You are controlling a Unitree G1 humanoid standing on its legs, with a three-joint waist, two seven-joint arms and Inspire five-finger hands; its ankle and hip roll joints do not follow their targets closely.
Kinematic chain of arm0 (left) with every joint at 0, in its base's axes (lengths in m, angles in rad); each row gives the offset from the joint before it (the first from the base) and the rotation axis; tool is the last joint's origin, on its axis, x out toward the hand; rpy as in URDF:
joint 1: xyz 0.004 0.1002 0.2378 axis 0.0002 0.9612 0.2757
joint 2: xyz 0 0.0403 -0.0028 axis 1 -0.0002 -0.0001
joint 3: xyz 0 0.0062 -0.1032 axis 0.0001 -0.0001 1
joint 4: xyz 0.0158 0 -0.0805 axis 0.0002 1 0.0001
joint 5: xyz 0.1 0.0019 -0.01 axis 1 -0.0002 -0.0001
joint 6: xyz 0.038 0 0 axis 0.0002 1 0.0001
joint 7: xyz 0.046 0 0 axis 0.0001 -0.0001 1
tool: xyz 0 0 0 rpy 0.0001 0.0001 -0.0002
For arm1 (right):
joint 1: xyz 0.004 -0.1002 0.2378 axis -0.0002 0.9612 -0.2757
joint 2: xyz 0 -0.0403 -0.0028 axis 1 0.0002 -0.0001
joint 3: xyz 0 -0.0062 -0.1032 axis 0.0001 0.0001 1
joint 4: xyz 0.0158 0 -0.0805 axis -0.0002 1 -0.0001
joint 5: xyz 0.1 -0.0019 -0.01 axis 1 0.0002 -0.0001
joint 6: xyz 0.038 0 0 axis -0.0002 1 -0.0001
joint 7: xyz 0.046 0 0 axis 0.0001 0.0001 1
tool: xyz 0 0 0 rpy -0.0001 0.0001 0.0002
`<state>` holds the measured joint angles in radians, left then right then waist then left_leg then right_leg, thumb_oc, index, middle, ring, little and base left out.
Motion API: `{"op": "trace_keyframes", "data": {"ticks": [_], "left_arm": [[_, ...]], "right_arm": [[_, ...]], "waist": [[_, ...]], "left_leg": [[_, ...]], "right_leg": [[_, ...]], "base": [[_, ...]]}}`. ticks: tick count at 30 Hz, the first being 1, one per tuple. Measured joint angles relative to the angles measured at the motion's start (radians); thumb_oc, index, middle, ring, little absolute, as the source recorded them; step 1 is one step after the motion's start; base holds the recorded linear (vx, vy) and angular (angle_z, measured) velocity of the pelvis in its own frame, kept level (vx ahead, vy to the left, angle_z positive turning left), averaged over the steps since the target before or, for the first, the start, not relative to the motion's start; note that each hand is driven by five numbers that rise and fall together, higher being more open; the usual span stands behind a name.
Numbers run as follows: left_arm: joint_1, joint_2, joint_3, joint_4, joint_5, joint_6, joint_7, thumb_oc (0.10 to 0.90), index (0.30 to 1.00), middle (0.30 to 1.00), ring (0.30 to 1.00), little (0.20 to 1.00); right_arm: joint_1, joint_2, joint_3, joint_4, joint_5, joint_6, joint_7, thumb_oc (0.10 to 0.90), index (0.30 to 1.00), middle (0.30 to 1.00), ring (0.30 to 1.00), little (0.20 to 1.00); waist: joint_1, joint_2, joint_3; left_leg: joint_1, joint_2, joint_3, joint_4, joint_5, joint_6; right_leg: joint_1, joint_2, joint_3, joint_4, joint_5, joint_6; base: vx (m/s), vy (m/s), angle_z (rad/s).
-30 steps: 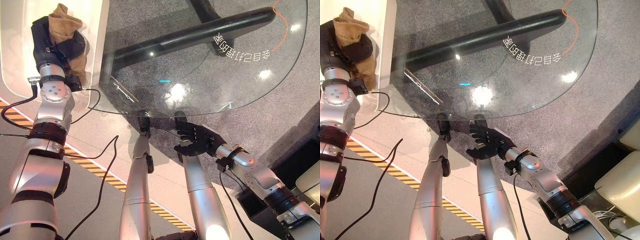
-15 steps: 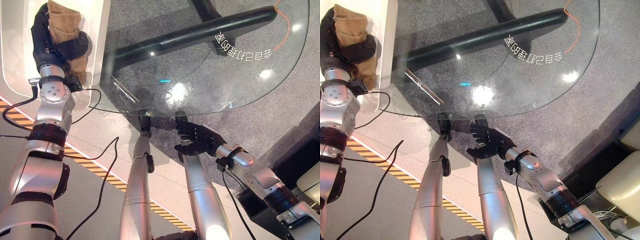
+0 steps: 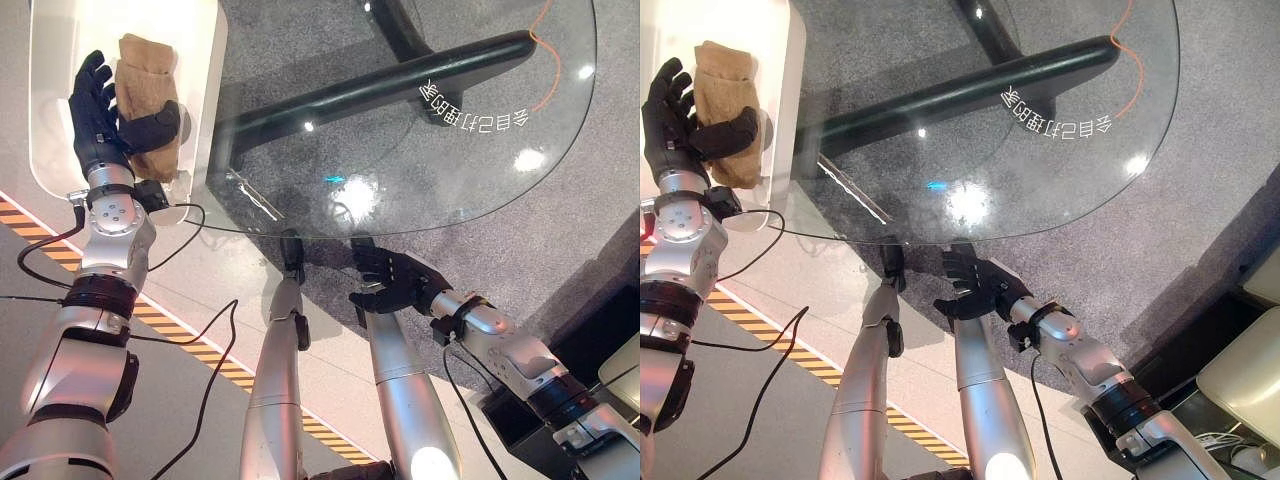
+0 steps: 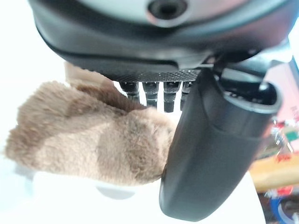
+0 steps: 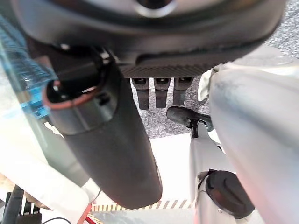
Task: Wipe the table with a cloth and put it in the basket.
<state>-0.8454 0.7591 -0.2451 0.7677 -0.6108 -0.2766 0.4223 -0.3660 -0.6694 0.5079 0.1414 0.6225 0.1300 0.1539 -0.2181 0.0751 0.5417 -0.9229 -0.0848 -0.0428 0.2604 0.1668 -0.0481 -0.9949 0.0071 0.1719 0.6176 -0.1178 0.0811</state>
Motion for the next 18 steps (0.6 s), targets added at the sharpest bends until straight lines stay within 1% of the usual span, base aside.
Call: {"op": "trace_keyframes", "data": {"ticks": [4, 7, 9, 12, 14, 17, 18], "left_arm": [[0.047, 0.000, 0.043, -0.037, 0.006, -0.026, 0.045, 0.800, 0.900, 0.900, 0.900, 0.900], [0.091, 0.000, 0.090, -0.100, 0.023, -0.056, 0.094, 0.800, 0.900, 0.900, 0.900, 0.900], [0.107, 0.001, 0.125, -0.131, 0.063, -0.073, 0.132, 0.800, 0.900, 0.900, 0.900, 0.900], [0.108, 0.002, 0.152, -0.165, 0.121, -0.091, 0.184, 0.800, 0.900, 0.900, 0.900, 0.900], [0.106, 0.004, 0.162, -0.202, 0.158, -0.106, 0.197, 0.800, 0.900, 0.900, 0.900, 0.900], [0.111, 0.004, 0.161, -0.239, 0.205, -0.130, 0.195, 0.800, 0.900, 0.900, 0.900, 0.900], [0.116, 0.003, 0.163, -0.244, 0.207, -0.135, 0.182, 0.800, 0.900, 0.900, 0.900, 0.900]], "right_arm": [[0.030, 0.001, -0.005, -0.005, -0.011, -0.009, 0.000, 0.800, 0.900, 0.900, 0.900, 0.900], [0.074, 0.001, -0.016, -0.009, -0.016, -0.011, 0.000, 0.800, 0.900, 0.900, 0.900, 0.900], [0.104, 0.001, -0.022, -0.011, -0.032, -0.018, 0.001, 0.800, 0.900, 0.900, 0.900, 0.900], [0.127, 0.003, -0.022, -0.012, -0.035, -0.022, 0.000, 0.800, 0.900, 0.900, 0.900, 0.900], [0.144, 0.009, -0.026, -0.012, -0.035, -0.031, 0.000, 0.800, 0.900, 0.900, 0.900, 0.900], [0.157, 0.016, -0.036, -0.012, -0.035, -0.036, 0.001, 0.800, 0.900, 0.900, 0.900, 0.900], [0.160, 0.031, -0.046, -0.003, -0.035, -0.037, 0.001, 0.800, 0.900, 0.900, 0.900, 0.900]], "waist": [[0.011, 0.001, 0.000], [0.024, 0.000, 0.000], [0.028, 0.000, 0.000], [0.030, 0.000, 0.000], [0.028, 0.000, 0.001], [0.030, 0.000, 0.001], [0.031, 0.000, 0.002]], "left_leg": [[0.042, 0.003, -0.003, -0.018, 0.002, -0.002], [0.085, 0.002, -0.004, -0.033, 0.002, -0.003], [0.112, 0.003, -0.007, -0.040, 0.002, -0.003], [0.145, 0.003, -0.014, -0.053, 0.003, -0.004], [0.170, 0.005, -0.024, -0.058, 0.003, -0.004], [0.199, 0.007, -0.028, -0.068, 0.005, -0.005], [0.213, 0.007, -0.030, -0.069, 0.004, -0.004]], "right_leg": [[0.040, 0.002, -0.001, -0.014, 0.000, -0.003], [0.078, 0.002, -0.001, -0.026, -0.002, -0.006], [0.106, 0.002, -0.003, -0.029, -0.007, -0.009], [0.140, 0.001, -0.009, -0.042, -0.006, -0.010], [0.171, 0.001, -0.020, -0.049, -0.006, -0.011], [0.200, 0.001, -0.025, -0.063, -0.005, -0.013], [0.217, 0.001, -0.026, -0.062, -0.006, -0.013]], "base": [[-0.04, -0.021, 0.00], [-0.03, -0.012, 0.00], [-0.05, -0.033, 0.03], [-0.07, -0.056, 0.03], [-0.07, -0.078, 0.08], [-0.07, -0.084, 0.03], [-0.05, -0.052, 0.02]]}}
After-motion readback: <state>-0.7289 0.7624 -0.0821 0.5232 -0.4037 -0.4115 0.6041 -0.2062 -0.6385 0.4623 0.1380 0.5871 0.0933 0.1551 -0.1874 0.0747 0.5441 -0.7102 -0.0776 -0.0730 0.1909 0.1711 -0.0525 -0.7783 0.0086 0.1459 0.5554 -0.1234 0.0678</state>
